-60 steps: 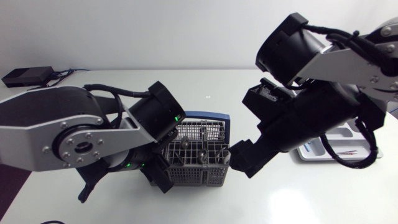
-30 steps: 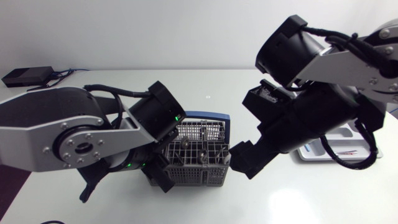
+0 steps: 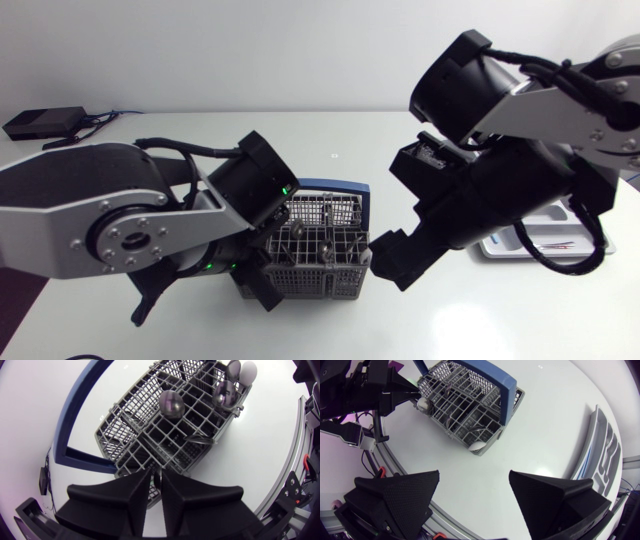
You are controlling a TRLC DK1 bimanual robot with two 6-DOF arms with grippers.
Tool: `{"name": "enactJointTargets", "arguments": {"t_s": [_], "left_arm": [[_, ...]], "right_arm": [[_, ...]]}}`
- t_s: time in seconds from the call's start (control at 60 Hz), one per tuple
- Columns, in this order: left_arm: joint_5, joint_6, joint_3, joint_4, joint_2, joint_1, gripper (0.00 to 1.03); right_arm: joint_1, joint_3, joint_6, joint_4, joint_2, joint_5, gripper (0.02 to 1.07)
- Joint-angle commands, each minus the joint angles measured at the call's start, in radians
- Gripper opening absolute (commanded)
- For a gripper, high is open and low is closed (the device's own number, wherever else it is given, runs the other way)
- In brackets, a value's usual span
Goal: Unload the cutlery basket into the drawer organizer.
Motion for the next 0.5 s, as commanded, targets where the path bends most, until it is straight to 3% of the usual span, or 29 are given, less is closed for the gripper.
{"name": "enactJointTargets", "arguments": {"t_s": [0.0,0.483], "left_arm": [[-0.002,0.013,-0.025,0.003,-0.004,0.002,0.06],[0.007,0.02,0.003,-0.008,-0.048,0.011,0.04]], "right_arm": [[0.01,-0.022,0.004,0.007,-0.008,0.004,1.02],[0.016,-0.023,0.004,0.01,-0.005,0.007,1.02]]}}
